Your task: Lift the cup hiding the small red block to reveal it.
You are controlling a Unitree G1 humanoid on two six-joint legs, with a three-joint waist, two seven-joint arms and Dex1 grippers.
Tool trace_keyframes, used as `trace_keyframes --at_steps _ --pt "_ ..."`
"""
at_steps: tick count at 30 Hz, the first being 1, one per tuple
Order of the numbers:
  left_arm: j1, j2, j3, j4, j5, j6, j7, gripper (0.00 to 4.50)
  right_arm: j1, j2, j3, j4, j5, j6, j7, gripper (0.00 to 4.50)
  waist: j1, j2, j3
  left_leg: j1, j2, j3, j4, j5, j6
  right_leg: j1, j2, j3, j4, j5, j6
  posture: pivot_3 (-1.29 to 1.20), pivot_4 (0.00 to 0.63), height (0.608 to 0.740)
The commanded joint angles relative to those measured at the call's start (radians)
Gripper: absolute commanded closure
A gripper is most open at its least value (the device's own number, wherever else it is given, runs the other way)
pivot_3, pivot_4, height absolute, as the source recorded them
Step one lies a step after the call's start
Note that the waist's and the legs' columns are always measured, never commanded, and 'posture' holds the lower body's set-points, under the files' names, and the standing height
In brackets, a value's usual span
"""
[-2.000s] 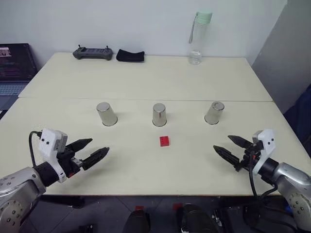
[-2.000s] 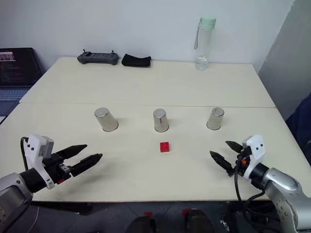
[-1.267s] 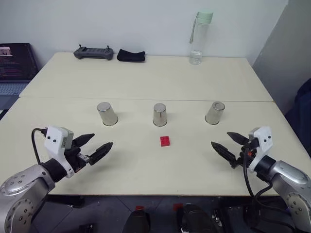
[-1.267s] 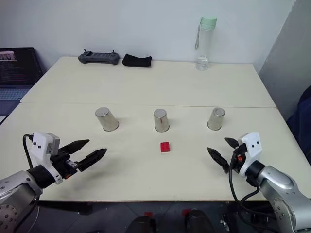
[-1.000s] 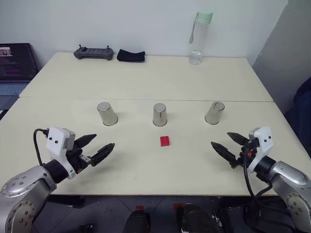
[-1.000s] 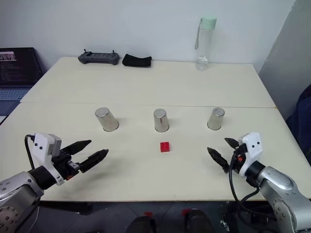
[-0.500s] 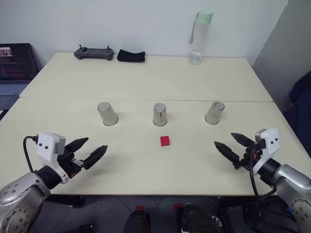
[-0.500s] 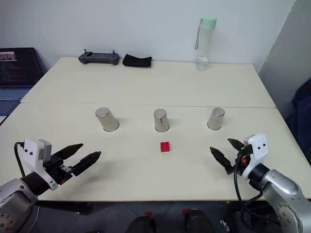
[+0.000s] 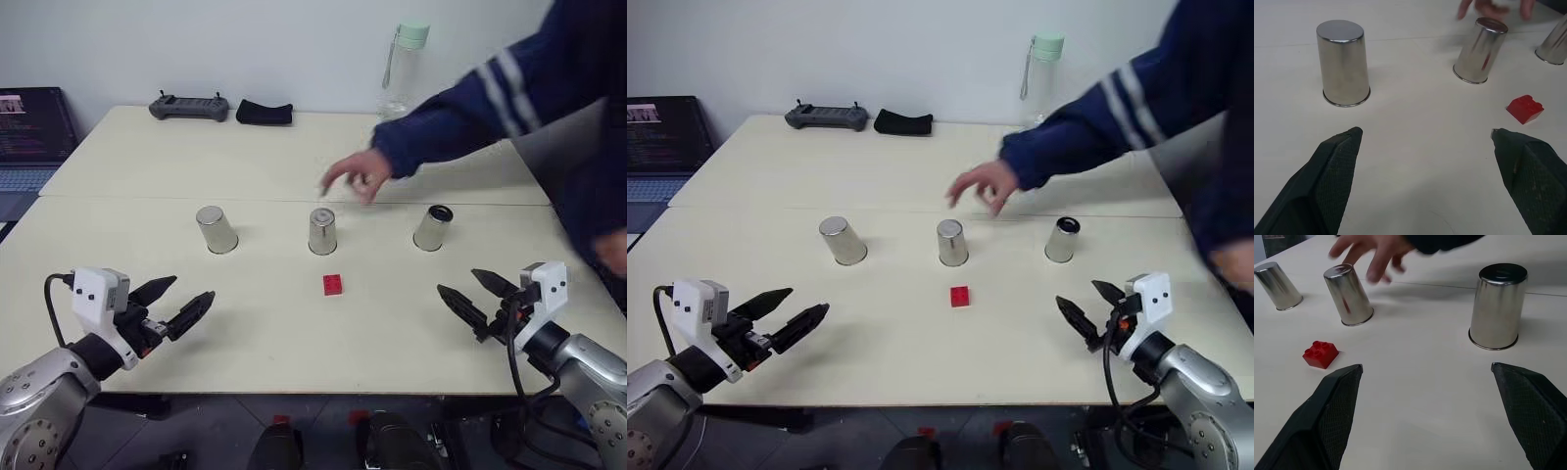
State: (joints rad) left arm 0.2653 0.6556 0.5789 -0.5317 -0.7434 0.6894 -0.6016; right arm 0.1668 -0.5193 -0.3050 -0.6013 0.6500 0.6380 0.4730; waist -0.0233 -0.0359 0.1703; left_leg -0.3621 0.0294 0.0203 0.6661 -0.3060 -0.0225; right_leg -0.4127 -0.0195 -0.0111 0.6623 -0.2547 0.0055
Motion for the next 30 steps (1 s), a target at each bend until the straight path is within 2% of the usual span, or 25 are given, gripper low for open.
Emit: trace_keyframes --at_steps 1,30 --pt "-0.008 0.015 0.019 -0.005 -0.004 -0.017 -0.007 0.0 0.006 -0.001 -0.024 -0.018 0.003 -0.027 0.001 0.02 0.0 0.0 0.0 0.0 0.0 0.0 0.0 0.0 0.0 0.0 0.0 0.0 0.0 0.0 0.0 0.0 0.15 0.74" --pt "-0.028 0.03 -0.002 0.022 0.018 -0.026 -0.032 0.0 0.009 0.002 -0.008 -0.015 -0.003 -0.043 -0.006 0.02 0.0 0.0 0.0 0.0 0.0 0.0 0.0 0.0 0.0 0.0 0.0 0.0 0.0 0.0 0.0 0.0 0.15 0.74"
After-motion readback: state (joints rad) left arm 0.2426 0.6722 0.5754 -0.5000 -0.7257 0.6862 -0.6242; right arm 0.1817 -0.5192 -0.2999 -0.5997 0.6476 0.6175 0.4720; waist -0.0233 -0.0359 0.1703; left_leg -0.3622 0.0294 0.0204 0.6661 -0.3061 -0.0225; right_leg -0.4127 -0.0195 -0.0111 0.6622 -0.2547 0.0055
